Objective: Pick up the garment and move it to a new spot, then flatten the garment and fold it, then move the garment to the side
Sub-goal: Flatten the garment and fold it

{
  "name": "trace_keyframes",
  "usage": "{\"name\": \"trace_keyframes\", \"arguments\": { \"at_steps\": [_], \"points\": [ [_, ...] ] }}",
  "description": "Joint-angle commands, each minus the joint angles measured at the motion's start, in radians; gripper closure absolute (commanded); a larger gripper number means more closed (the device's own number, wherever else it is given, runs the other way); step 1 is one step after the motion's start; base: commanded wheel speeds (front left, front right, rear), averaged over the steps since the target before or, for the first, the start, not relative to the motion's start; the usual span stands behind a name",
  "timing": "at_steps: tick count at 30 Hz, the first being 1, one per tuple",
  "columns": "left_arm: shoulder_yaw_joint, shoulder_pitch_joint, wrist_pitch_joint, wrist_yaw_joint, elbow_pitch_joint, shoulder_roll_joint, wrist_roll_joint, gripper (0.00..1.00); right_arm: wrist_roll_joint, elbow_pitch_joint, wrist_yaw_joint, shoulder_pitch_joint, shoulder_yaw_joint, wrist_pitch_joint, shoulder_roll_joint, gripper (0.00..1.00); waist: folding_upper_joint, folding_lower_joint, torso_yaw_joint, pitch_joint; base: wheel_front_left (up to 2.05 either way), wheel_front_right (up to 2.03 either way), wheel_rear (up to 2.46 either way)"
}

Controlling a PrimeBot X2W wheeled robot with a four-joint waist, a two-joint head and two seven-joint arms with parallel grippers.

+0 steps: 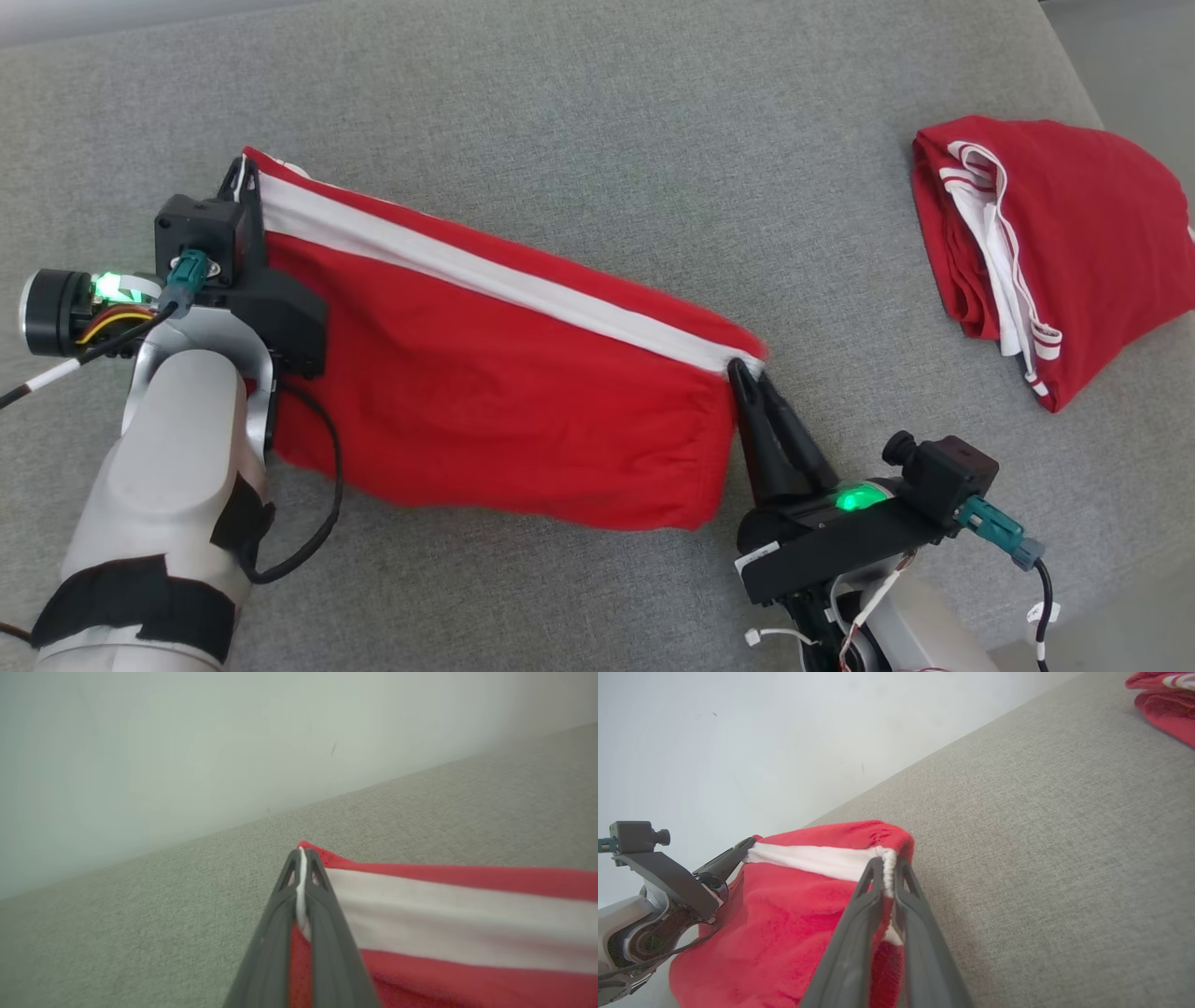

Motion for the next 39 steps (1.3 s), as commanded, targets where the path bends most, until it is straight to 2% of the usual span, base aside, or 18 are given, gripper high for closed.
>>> {"name": "trace_keyframes", "arguments": {
  "at_steps": [1, 12, 15, 18, 26, 34, 39],
  "points": [
    [0.001, 0.005, -0.003, 0.005, -0.011, 0.004, -0.002, 0.00, -0.015, 0.005, -0.003, 0.010, -0.015, 0.000, 0.009, 0.00, -0.0002, -0.0001, 0.003, -0.003, 0.00, 0.00, 0.00],
    [0.009, 0.093, -0.003, 0.014, -0.068, -0.008, -0.045, 0.00, -0.154, -0.021, -0.003, 0.067, -0.144, 0.001, 0.028, 0.00, -0.0002, -0.0001, 0.021, -0.069, 0.00, 0.00, 0.00],
    [0.007, 0.125, -0.003, 0.005, -0.042, -0.016, -0.053, 0.00, -0.240, -0.037, -0.003, 0.094, -0.186, 0.001, 0.032, 0.00, -0.0002, -0.0001, 0.030, -0.095, 0.00, 0.00, 0.00],
    [-0.006, 0.132, -0.003, 0.007, -0.001, -0.018, -0.046, 0.00, -0.280, -0.049, -0.003, 0.127, -0.221, 0.000, 0.035, 0.00, -0.0002, -0.0001, 0.042, -0.115, 0.00, 0.00, 0.00],
    [-0.020, 0.098, 0.071, -0.007, 0.110, -0.009, -0.061, 0.00, -0.314, -0.051, -0.003, 0.159, -0.244, 0.000, 0.039, 0.00, -0.0002, -0.0001, 0.063, -0.135, 0.00, 0.00, 0.00],
    [-0.029, 0.050, 0.189, -0.066, 0.192, -0.009, -0.088, 0.00, -0.299, -0.046, -0.003, 0.155, -0.247, 0.000, 0.039, 0.00, -0.0002, -0.0001, 0.065, -0.137, 0.00, 0.00, 0.00],
    [-0.040, 0.030, 0.247, -0.083, 0.233, 0.000, -0.100, 0.00, -0.298, -0.048, -0.003, 0.149, -0.242, 0.000, 0.039, 0.00, -0.0002, -0.0001, 0.058, -0.132, 0.00, 0.00, 0.00]
  ]
}}
